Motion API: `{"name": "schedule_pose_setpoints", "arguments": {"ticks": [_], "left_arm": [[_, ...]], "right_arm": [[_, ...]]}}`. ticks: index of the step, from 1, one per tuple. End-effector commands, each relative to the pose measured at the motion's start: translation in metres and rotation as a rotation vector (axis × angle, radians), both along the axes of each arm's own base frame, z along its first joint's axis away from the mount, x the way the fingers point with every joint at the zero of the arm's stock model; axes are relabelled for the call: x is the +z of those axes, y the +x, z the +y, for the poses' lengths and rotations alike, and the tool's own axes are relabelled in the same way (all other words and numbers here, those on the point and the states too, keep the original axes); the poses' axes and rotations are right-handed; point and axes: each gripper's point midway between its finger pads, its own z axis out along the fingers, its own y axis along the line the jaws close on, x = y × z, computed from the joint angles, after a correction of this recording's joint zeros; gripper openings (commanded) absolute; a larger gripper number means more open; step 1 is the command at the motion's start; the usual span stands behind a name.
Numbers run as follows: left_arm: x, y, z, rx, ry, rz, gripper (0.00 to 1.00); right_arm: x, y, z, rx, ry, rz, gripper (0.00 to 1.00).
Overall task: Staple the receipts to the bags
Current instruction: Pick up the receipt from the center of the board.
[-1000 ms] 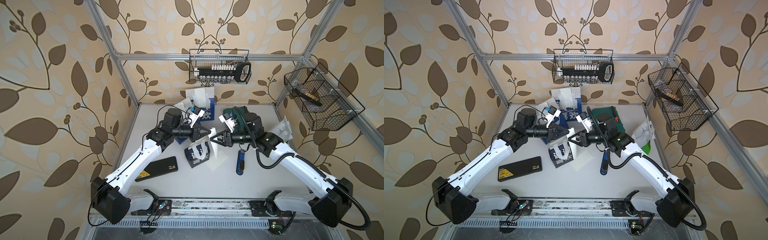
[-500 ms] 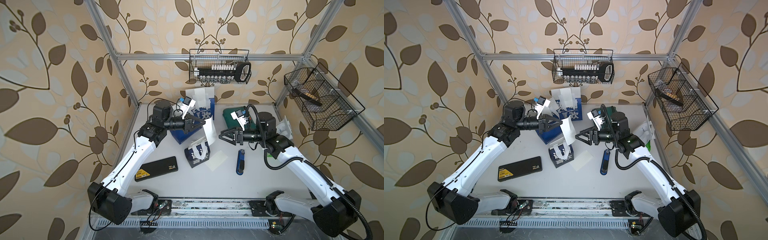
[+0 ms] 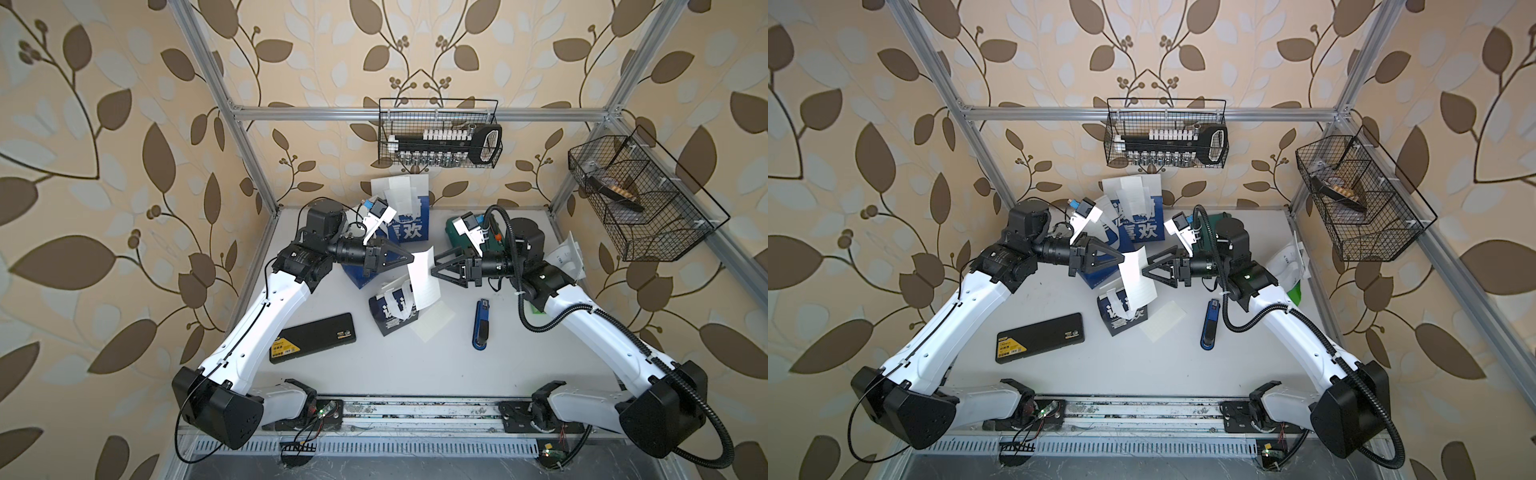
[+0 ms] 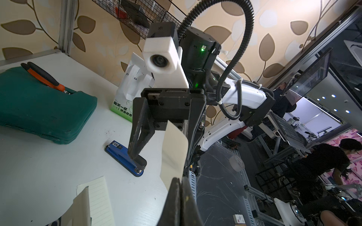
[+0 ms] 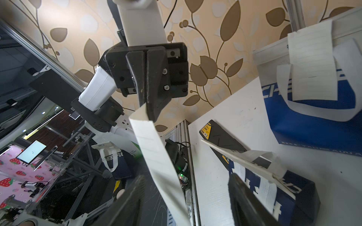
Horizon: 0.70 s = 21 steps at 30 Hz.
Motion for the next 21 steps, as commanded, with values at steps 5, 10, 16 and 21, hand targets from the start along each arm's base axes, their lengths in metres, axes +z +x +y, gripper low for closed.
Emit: {"name": "schedule_pose_setpoints", "arguments": {"ticks": [5,10,16,21], "left_arm": [[0.002,0.007,0.002,0.073,0.035,-0.077,0.00],[-0.003,0.018,0.007,0.165,0.073,-0.094,0.31],[-0.017,0.029,0.027,0.335,0.184,-0.176,0.64],[-0.044,0.029,0.041,0.399,0.280,-0.195,0.67]], "right_arm": [[0.020,-0.012,0.005,0.045,0.027,-0.045,0.07],[-0.006,0.006,0.002,-0.072,-0.052,-0.013,0.00],[-0.048,-0.004,0.010,-0.020,-0.125,0.040,0.00],[-0.072,-0.034,0.025,0.115,-0.136,0.052,0.00]]}}
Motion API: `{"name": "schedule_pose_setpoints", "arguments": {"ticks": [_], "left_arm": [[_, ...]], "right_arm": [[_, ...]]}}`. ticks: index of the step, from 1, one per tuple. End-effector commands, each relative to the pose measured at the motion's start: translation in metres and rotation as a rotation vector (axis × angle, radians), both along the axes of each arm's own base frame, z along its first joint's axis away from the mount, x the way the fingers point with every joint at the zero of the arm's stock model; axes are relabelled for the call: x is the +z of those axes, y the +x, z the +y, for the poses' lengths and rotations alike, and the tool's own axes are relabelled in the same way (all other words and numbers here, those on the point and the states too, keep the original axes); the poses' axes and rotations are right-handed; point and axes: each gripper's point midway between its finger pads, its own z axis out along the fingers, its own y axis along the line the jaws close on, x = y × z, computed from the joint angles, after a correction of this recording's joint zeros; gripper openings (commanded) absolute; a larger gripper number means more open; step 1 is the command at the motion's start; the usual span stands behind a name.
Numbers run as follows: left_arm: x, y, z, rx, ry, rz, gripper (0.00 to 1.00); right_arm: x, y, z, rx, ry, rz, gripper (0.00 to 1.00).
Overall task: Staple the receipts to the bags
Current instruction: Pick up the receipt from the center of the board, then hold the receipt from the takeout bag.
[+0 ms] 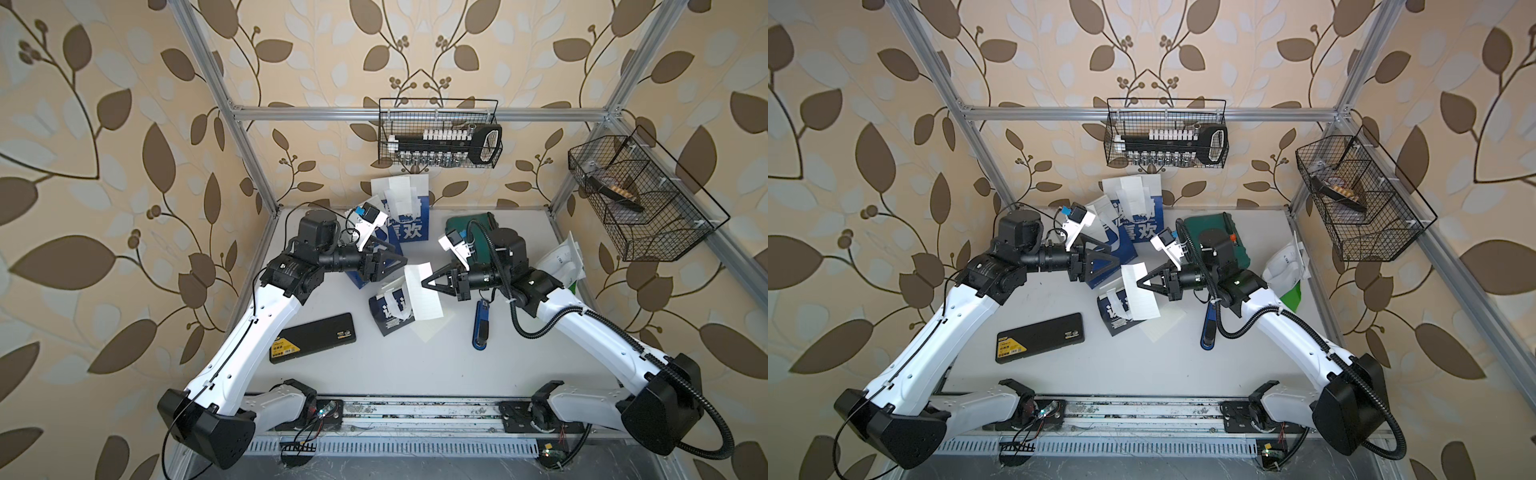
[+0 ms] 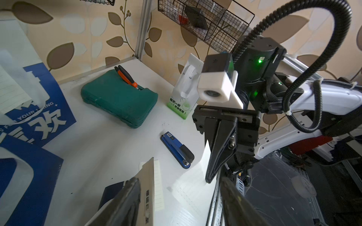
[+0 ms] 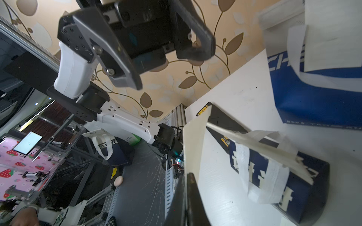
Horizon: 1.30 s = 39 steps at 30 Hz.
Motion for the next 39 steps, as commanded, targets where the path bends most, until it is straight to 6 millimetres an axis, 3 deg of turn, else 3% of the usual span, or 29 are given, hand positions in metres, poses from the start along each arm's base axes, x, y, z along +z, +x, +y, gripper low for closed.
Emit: {"name": "schedule_pose_setpoints", "arguments": {"ticks": [1,5,12,21,26,33,37,39], "left_arm": [[-0.018,0.000,0.012,0.061,0.086,-0.031,0.67],[-0.035,-0.006,0.010,0.034,0.083,0.017,0.71],[-0.061,-0.002,0.009,0.030,0.115,0.068,0.72],[-0.085,0.001,0.013,0.039,0.161,0.104,0.72],[-0.087,0.003,0.013,0.044,0.162,0.108,0.62],[-0.087,0.009,0.013,0.058,0.167,0.099,0.57],[-0.087,0.012,0.015,0.075,0.174,0.097,0.39],[-0.086,0.014,0.015,0.082,0.174,0.091,0.35]], "right_arm": [[-0.022,-0.018,0.008,0.095,-0.019,0.013,0.00],[-0.040,-0.017,0.016,0.120,-0.024,0.027,0.00],[-0.062,0.022,0.033,0.064,-0.054,0.003,0.00],[-0.057,0.074,0.031,-0.131,-0.016,-0.051,0.00],[-0.046,0.079,0.032,-0.134,0.022,-0.056,0.00],[-0.047,0.076,0.036,-0.108,0.055,-0.011,0.00],[-0.045,0.073,0.039,-0.101,0.065,-0.002,0.00],[-0.045,0.071,0.040,-0.093,0.066,0.006,0.00]]}}
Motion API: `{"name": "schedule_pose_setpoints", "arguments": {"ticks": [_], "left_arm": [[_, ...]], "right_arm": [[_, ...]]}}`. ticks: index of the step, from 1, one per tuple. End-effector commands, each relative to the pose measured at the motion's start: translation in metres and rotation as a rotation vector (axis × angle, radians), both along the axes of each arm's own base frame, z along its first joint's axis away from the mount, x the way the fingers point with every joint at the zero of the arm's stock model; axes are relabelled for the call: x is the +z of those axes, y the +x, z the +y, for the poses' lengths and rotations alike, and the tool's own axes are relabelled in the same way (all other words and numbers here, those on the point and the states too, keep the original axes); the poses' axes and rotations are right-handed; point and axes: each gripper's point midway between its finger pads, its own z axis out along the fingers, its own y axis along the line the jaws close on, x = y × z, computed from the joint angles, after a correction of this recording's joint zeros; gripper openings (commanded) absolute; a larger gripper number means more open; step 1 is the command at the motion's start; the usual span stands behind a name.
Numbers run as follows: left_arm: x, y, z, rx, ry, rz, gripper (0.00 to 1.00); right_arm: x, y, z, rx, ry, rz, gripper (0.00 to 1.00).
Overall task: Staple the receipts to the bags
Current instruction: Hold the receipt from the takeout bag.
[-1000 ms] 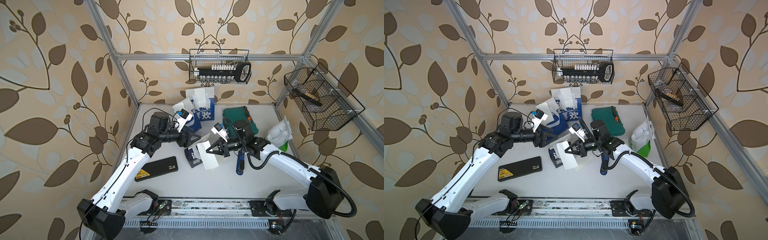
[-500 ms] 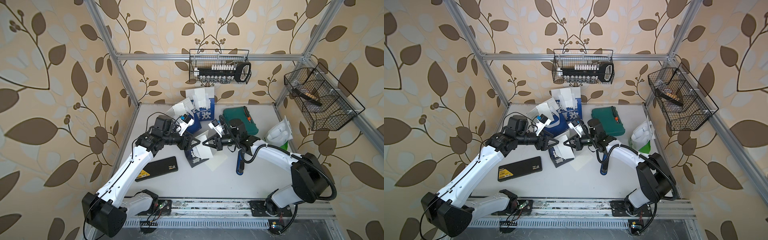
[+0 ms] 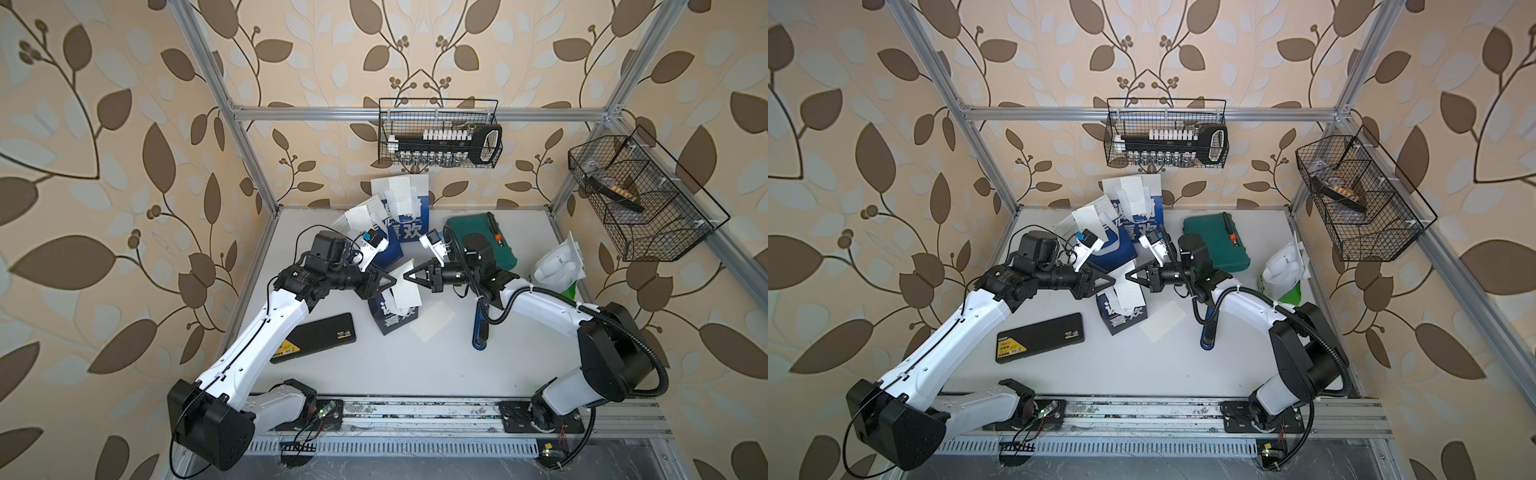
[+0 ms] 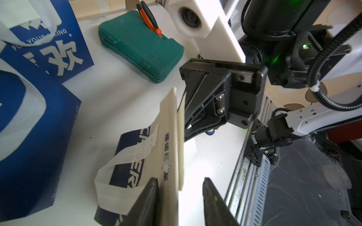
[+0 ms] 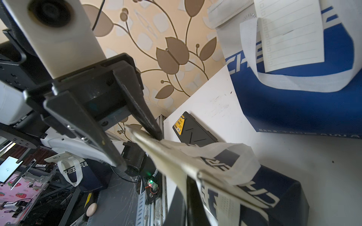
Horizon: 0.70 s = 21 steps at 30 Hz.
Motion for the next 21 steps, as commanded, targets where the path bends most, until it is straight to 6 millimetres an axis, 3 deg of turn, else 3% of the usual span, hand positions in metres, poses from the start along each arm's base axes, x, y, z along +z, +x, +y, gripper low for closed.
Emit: {"name": "schedule_pose_setpoints", "arguments": {"ticks": [1,7,16,21], "left_arm": [[0.009,0.008,0.001,0.013,-0.001,-0.051,0.33],[0.009,0.013,0.003,0.038,0.003,-0.060,0.31],[0.004,0.013,0.005,0.050,0.013,-0.050,0.16],[0.000,0.014,0.007,0.059,0.024,-0.048,0.16]], "right_arm": [[0.011,-0.002,0.007,0.030,0.035,-0.013,0.00],[0.007,-0.006,0.012,0.044,0.037,0.004,0.00],[-0.001,-0.009,0.014,0.034,0.047,0.034,0.00],[-0.006,-0.010,0.015,0.036,0.046,0.058,0.00]]}}
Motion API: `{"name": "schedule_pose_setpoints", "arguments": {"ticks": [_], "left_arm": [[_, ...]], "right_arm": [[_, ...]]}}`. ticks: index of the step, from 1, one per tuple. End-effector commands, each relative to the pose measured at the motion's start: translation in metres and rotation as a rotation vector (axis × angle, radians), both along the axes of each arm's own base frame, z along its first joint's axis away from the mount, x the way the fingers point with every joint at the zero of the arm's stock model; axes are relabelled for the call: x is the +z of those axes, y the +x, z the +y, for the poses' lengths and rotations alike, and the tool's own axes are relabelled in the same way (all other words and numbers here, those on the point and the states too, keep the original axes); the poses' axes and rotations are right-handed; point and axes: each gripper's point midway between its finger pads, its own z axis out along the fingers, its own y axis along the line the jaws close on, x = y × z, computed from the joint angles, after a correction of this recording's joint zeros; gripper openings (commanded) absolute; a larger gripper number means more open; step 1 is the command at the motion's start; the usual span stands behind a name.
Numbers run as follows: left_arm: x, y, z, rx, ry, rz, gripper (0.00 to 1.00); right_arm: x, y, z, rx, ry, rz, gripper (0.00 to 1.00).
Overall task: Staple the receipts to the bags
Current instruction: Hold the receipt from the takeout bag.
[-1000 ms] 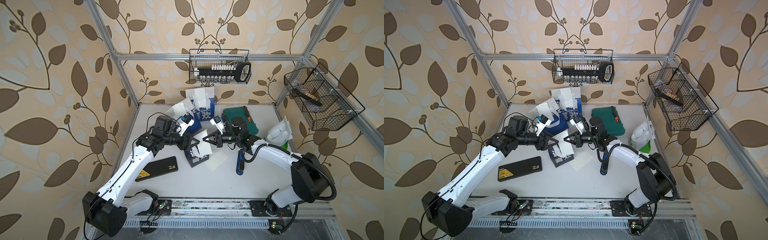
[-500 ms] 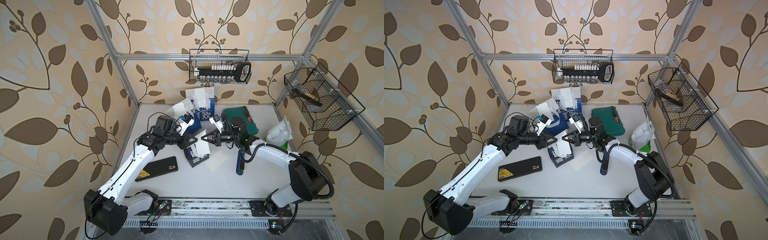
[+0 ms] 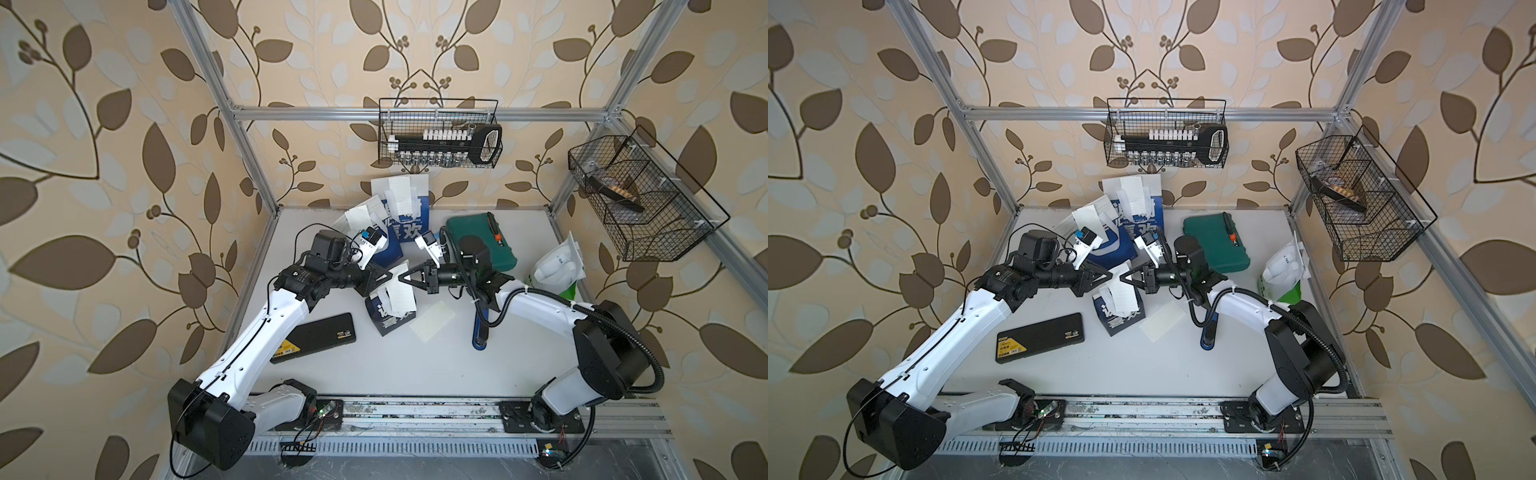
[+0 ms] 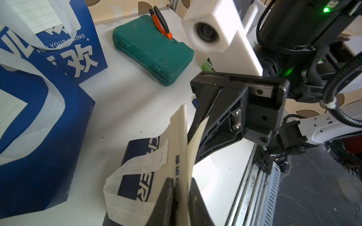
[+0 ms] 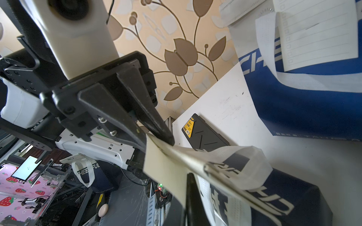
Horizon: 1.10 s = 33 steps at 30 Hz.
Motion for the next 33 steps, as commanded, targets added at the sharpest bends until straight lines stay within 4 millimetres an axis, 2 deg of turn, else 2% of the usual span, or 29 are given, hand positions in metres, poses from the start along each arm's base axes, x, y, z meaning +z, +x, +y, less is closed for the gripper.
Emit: {"name": "schedule_pose_setpoints", "arguments": {"ticks": [1,5,9,11,13,14,18,21,28,33], "left_arm": [[0.001,0.005,0.003,0.016,0.005,-0.023,0.15],[-0.001,0.006,0.003,0.019,0.010,-0.017,0.14],[-0.001,0.007,0.002,0.017,0.009,-0.014,0.12],[-0.002,0.007,0.002,0.016,0.012,-0.011,0.13],[0.000,0.007,0.002,0.015,0.010,-0.014,0.15],[0.000,0.007,0.002,0.015,0.010,-0.012,0.19],[0.003,0.006,0.002,0.017,0.007,-0.013,0.45],[0.007,0.003,0.005,0.023,0.016,-0.023,0.50],[-0.001,-0.006,0.015,0.048,0.052,-0.013,0.49],[-0.003,-0.010,0.014,0.043,0.041,-0.002,0.38]], "right_arm": [[-0.010,-0.004,0.002,0.016,0.003,0.023,0.00],[-0.016,-0.005,0.002,0.025,-0.008,0.032,0.00],[-0.020,-0.005,0.003,0.035,-0.032,0.050,0.16],[-0.020,-0.007,0.003,0.043,-0.033,0.046,0.12],[-0.020,-0.008,0.003,0.048,-0.031,0.043,0.00],[-0.020,-0.009,0.003,0.052,-0.029,0.040,0.00],[-0.018,-0.013,0.005,0.073,-0.023,0.030,0.00],[-0.016,-0.015,0.007,0.087,-0.015,0.030,0.00],[-0.019,-0.014,0.010,0.105,-0.012,0.049,0.00],[-0.019,-0.014,0.011,0.108,-0.011,0.054,0.00]]}}
